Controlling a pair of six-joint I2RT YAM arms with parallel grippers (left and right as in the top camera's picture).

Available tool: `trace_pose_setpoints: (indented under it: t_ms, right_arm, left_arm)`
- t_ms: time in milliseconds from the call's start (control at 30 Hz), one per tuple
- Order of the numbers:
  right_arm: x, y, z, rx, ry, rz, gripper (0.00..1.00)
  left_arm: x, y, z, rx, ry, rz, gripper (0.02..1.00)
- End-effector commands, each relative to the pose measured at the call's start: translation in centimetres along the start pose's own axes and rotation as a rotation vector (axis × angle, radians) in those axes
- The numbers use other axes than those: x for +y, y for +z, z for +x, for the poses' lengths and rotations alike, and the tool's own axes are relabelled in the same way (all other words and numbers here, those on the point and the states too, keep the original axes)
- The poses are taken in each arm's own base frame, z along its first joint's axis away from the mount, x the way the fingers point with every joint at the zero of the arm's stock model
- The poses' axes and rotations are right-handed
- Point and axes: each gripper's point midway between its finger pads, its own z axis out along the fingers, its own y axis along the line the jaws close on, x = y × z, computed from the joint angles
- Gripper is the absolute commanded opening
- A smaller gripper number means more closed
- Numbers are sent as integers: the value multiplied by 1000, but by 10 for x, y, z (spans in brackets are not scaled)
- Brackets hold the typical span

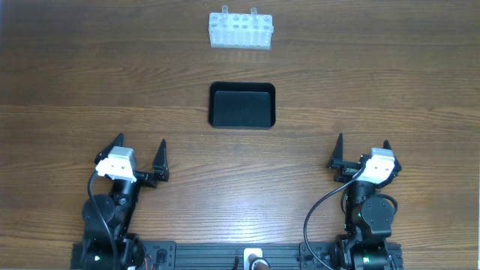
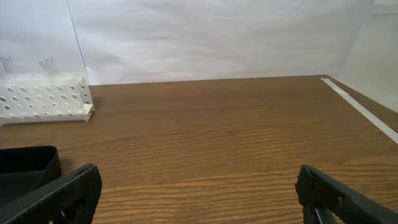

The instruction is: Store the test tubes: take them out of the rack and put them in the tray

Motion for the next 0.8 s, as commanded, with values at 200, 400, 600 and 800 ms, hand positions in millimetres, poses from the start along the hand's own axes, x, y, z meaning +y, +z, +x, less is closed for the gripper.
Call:
trace_pose_setpoints:
  t_ms: [200, 400, 600, 800]
  right_arm:
    - [-1, 0, 1, -1, -1, 2, 991]
    - [-1, 0, 1, -1, -1, 2, 993]
    - [-1, 0, 1, -1, -1, 2, 991]
    - [-1, 0, 1, -1, -1, 2, 991]
  left_arm:
    - [5, 0, -10, -48, 10, -26, 998]
    - [4, 1, -42, -168, 21, -25, 1000]
    - [16, 18, -70, -159, -10, -70, 998]
    - [18, 59, -108, -70, -28, -72, 1000]
